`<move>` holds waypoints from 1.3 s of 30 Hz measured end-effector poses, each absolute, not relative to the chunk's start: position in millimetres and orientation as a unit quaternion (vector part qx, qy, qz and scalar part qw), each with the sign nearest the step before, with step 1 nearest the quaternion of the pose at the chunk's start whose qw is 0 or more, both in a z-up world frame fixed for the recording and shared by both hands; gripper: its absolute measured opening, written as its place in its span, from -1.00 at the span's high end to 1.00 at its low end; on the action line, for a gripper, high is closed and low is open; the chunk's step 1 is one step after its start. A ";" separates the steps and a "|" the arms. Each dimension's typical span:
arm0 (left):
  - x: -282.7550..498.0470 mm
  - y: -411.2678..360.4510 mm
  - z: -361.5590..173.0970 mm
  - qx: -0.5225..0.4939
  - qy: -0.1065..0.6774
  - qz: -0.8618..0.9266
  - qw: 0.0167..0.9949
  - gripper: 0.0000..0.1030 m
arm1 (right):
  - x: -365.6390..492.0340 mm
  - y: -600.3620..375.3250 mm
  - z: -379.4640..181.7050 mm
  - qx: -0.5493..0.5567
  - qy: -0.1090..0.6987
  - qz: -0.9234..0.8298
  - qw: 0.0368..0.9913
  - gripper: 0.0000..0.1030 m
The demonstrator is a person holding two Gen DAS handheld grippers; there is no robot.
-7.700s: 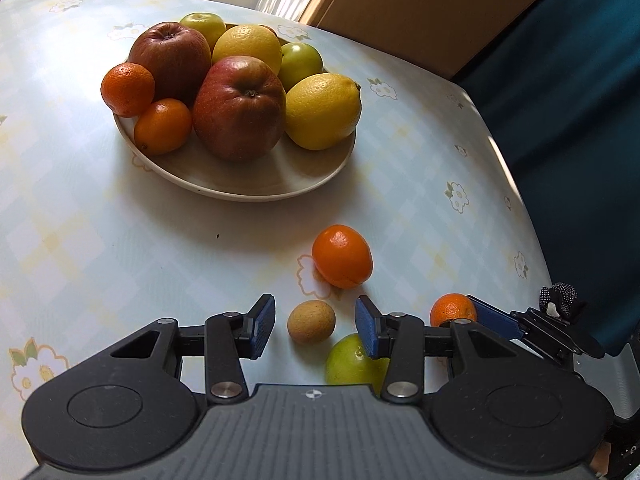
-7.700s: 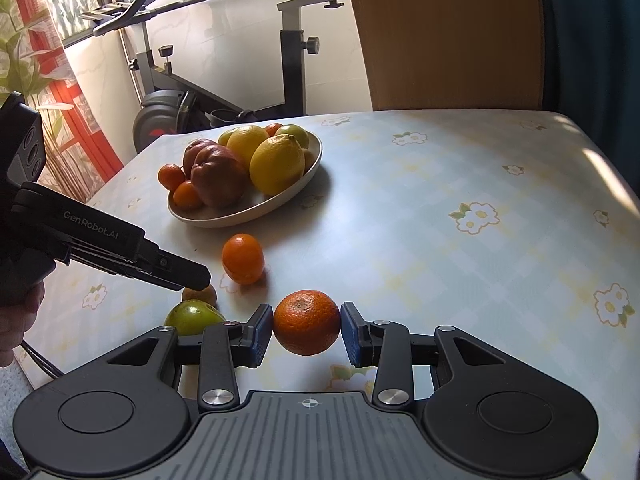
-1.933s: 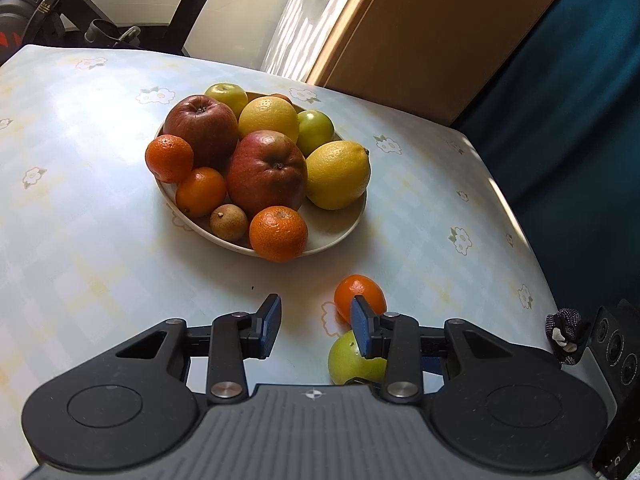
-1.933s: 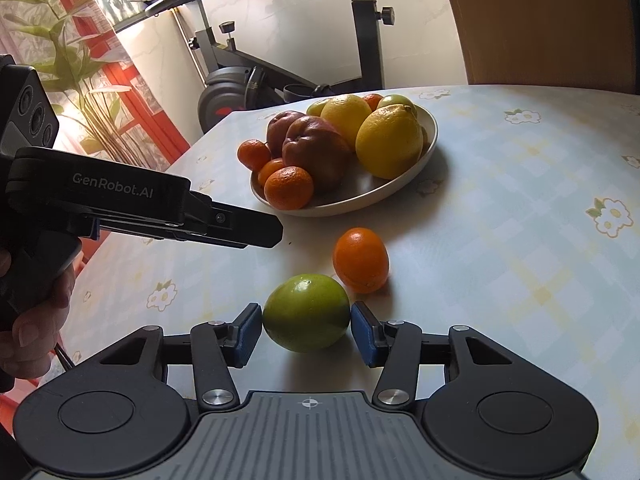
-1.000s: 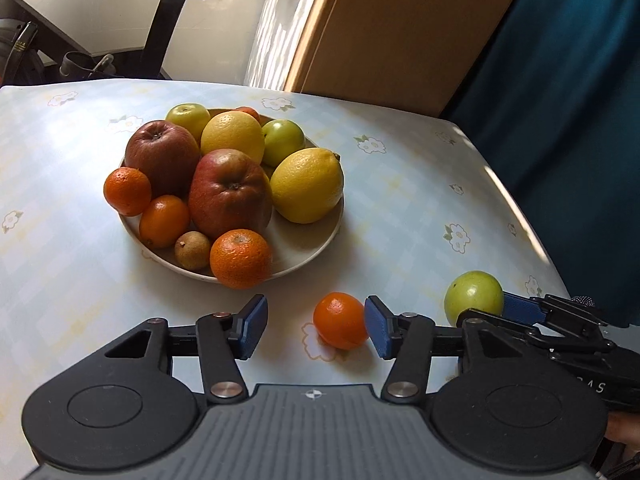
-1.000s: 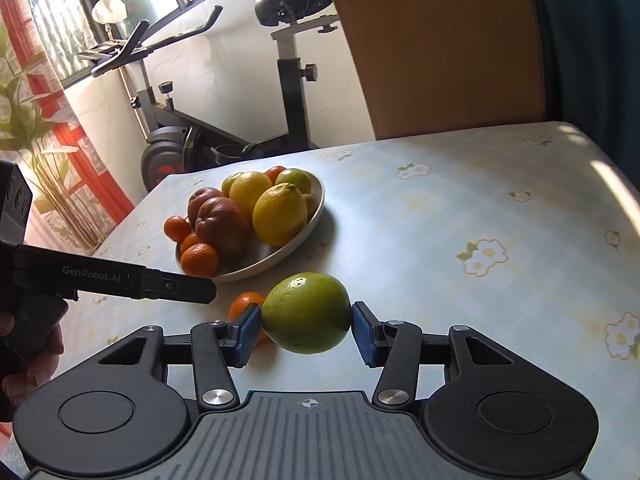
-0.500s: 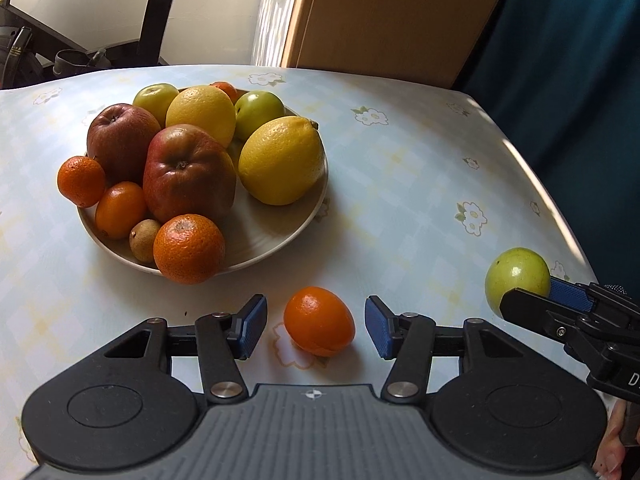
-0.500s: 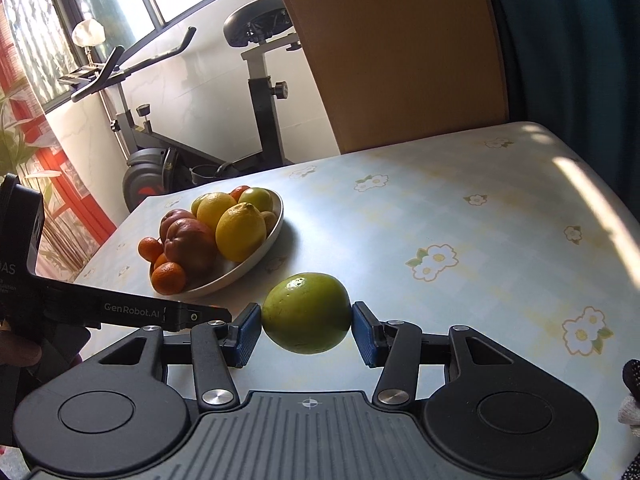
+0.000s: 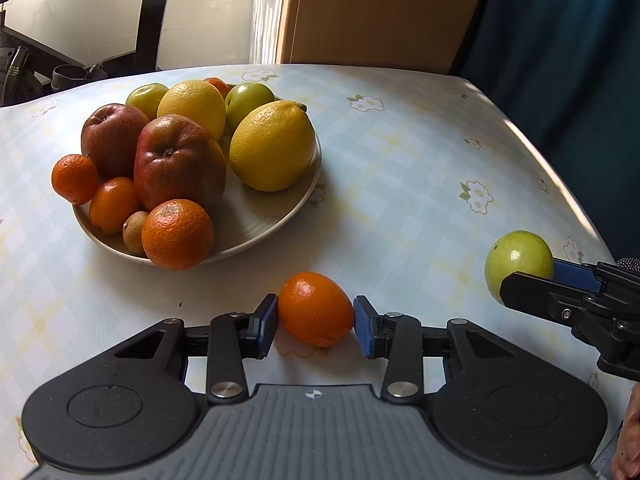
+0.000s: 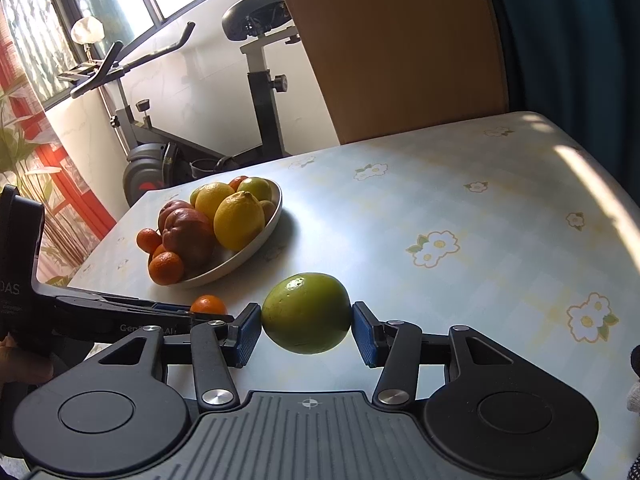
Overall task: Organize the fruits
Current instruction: 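Carry the green apple and tangerine onto the plate and open both tools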
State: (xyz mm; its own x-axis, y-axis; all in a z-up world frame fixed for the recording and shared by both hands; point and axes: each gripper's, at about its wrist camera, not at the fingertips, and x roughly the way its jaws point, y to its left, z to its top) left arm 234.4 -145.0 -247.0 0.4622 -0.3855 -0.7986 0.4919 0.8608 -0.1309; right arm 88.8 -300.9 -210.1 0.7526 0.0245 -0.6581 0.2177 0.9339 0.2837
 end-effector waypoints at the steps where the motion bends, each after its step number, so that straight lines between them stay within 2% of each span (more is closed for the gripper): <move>1: 233.3 -144.8 -246.8 0.059 0.449 -0.257 0.854 0.17 | 88.9 -300.5 -210.3 0.174 0.348 -0.052 0.920 0.11; 16: 204.2 -123.5 -209.7 0.056 0.387 -0.261 0.882 0.18 | 95.5 -286.2 -201.8 0.160 0.349 -0.033 0.923 0.11; 25: 204.1 -105.9 -168.5 0.058 0.342 -0.244 0.906 0.17 | 111.8 -273.1 -172.4 0.132 0.332 -0.009 0.934 0.11; 39: 226.4 -87.8 -134.5 0.057 0.312 -0.231 0.920 0.17 | 159.4 -255.1 -126.7 0.080 0.308 0.026 0.948 0.11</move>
